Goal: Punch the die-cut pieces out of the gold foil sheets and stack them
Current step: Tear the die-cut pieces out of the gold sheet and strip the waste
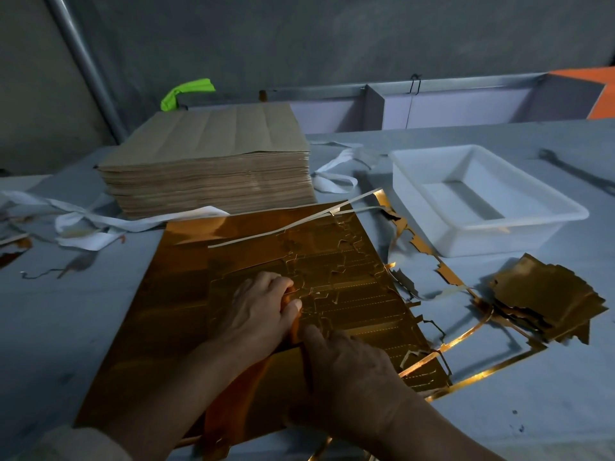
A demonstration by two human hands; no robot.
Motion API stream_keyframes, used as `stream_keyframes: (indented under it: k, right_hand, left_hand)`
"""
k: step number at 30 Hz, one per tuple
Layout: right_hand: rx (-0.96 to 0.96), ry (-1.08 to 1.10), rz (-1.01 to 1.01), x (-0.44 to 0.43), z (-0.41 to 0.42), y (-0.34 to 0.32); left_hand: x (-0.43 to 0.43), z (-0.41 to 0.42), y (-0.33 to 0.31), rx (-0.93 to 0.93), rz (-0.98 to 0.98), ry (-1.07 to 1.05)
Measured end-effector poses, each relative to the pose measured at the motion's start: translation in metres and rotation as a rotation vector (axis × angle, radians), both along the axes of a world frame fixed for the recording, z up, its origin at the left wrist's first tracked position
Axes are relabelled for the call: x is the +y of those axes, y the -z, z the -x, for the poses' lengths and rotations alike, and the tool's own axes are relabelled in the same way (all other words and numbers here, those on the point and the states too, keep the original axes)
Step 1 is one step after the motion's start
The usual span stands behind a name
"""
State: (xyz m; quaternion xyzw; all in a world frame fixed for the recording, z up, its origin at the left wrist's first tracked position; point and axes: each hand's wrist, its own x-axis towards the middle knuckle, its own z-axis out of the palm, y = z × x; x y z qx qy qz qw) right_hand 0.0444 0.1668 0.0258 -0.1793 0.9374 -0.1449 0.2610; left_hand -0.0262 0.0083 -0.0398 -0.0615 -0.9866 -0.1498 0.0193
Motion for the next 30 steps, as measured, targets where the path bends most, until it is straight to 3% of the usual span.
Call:
stream_keyframes:
  k: [14, 30]
  right_hand:
    - [0.066, 0.108, 0.178, -0.007, -0.007, 0.014]
    - [0.021, 0.134, 0.146, -0.012, 0.004, 0.015]
  left_hand:
    - [0.001, -0.006, -0.001, -0.001, -0.001, -0.008]
    - [0.001, -0.007, -0.001, -0.014, -0.030, -0.024]
